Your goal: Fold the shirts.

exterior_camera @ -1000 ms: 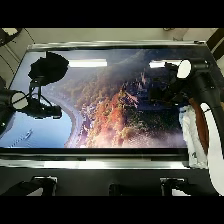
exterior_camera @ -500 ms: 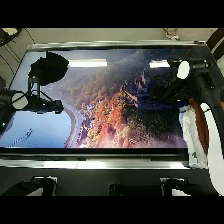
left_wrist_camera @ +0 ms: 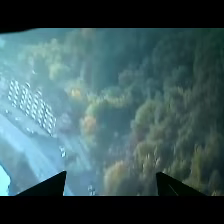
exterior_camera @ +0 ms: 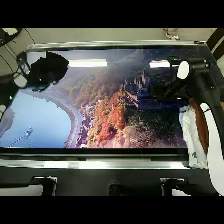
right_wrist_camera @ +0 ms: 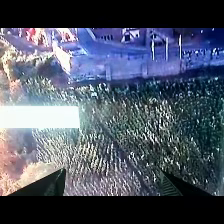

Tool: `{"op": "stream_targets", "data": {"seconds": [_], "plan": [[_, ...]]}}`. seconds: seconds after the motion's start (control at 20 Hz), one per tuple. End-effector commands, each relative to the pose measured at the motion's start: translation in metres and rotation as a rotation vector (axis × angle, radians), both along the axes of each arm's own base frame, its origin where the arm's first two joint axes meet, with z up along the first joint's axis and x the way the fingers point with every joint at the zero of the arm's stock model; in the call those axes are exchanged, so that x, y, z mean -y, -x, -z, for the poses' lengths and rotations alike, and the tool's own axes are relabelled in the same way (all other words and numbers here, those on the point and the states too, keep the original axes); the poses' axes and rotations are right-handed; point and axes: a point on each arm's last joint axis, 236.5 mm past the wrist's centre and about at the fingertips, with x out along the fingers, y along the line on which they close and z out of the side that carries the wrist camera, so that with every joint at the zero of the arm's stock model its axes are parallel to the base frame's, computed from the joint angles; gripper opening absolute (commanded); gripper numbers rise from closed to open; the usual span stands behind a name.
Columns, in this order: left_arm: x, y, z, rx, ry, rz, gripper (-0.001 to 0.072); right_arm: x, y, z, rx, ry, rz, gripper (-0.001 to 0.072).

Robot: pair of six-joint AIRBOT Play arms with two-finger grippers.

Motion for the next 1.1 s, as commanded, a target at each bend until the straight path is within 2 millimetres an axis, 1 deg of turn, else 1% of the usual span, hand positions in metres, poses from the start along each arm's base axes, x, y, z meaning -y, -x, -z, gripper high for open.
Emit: {"op": "stream_targets", "data": {"seconds": [0.0, 0.05, 0.1, 0.15, 0.2, 0.3, 0.4, 0.45, 0.5, 0.6, 0.7, 0.85, 0.95, 1.05], "plan": [[-0.082, -0.072, 0.003, 0.043, 0.323, -0.281, 0.0693, -0.005, -0.004, -0.001, 0.017, -0.021, -0.006, 0.0691], [-0.107, -0.079, 0.010, 0.040, 0.391, -0.366, 0.0692, -0.008, -0.004, -0.002, 0.019, -0.036, -0.008, 0.0675], [-0.130, -0.080, 0.025, 0.022, 0.470, -0.466, 0.0689, -0.011, -0.004, -0.002, 0.019, -0.049, -0.010, 0.0674], [-0.146, -0.078, 0.039, 0.001, 0.514, -0.525, 0.0686, -0.015, -0.004, -0.002, 0.018, -0.062, -0.011, 0.0674], [-0.158, -0.074, 0.054, -0.019, 0.533, -0.555, 0.0686, -0.018, -0.004, -0.003, 0.018, -0.077, -0.013, 0.0674], [-0.172, -0.070, 0.078, -0.046, 0.527, -0.587, 0.0687, -0.023, -0.007, -0.004, 0.031, -0.099, -0.016, 0.0674], [-0.178, -0.073, 0.100, -0.054, 0.528, -0.608, 0.0690, -0.026, -0.010, -0.006, 0.048, -0.113, -0.017, 0.0674], [-0.178, -0.076, 0.110, -0.055, 0.532, -0.615, 0.0691, -0.027, -0.012, -0.007, 0.055, -0.114, -0.016, 0.0674], [-0.178, -0.082, 0.120, -0.045, 0.546, -0.624, 0.0691, -0.027, -0.013, -0.007, 0.059, -0.115, -0.016, 0.0674], [-0.174, -0.097, 0.131, 0.002, 0.587, -0.644, 0.0691, -0.027, -0.013, -0.007, 0.061, -0.116, -0.015, 0.0674], [-0.174, -0.113, 0.133, 0.075, 0.588, -0.658, 0.0691, -0.027, -0.013, -0.007, 0.058, -0.115, -0.016, 0.0674], [-0.179, -0.132, 0.129, 0.192, 0.573, -0.679, 0.0690, -0.030, -0.011, -0.007, 0.053, -0.129, -0.015, 0.0674], [-0.183, -0.142, 0.125, 0.259, 0.621, -0.719, 0.0689, -0.037, -0.010, -0.008, 0.048, -0.162, -0.013, 0.0674], [-0.186, -0.148, 0.127, 0.298, 0.701, -0.770, 0.0680, -0.042, -0.009, -0.009, 0.044, -0.186, -0.017, 0.0674]]}}
